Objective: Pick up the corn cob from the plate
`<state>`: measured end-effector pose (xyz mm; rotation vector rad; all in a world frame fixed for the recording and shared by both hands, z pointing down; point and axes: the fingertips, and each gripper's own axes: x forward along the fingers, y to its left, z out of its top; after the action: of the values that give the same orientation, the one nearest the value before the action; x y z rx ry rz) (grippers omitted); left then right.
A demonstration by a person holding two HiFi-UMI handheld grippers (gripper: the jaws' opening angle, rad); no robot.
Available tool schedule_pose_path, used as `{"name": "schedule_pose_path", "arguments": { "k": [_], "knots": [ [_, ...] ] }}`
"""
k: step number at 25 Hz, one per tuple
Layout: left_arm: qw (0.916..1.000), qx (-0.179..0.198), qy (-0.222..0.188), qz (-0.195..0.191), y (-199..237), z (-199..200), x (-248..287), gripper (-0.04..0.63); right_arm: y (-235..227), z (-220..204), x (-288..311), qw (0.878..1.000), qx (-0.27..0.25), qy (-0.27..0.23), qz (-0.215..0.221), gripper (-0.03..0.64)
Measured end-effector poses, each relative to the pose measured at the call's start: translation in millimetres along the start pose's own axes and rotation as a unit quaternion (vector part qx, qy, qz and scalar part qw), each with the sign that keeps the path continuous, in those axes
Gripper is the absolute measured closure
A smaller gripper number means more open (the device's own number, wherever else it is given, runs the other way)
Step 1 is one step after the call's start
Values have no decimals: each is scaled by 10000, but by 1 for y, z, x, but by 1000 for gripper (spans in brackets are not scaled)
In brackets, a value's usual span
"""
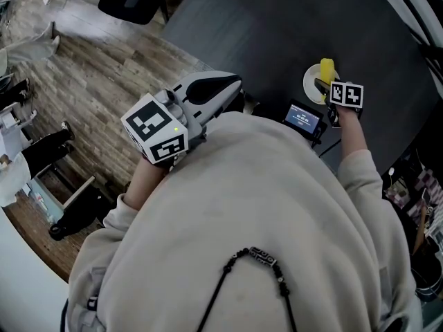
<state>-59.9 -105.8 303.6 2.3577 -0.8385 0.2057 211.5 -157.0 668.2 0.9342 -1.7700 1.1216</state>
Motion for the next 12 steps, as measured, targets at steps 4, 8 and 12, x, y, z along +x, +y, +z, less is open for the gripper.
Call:
{"name": "schedule_pose_path", "arguments": {
  "k": [4,8,12],
  "knots": [
    [10000,-3,2,24,-1,-2,-1,589,-4,3,3,9998,146,-94,-62,288],
    [10000,1,31,-41,-4,-4,3,589,-2,2,4,9997,221,-5,110,353],
    [9999,16,55,-97,-6,-5,5,589,0,5,7,9998,136,49,113,354]
  ]
}}
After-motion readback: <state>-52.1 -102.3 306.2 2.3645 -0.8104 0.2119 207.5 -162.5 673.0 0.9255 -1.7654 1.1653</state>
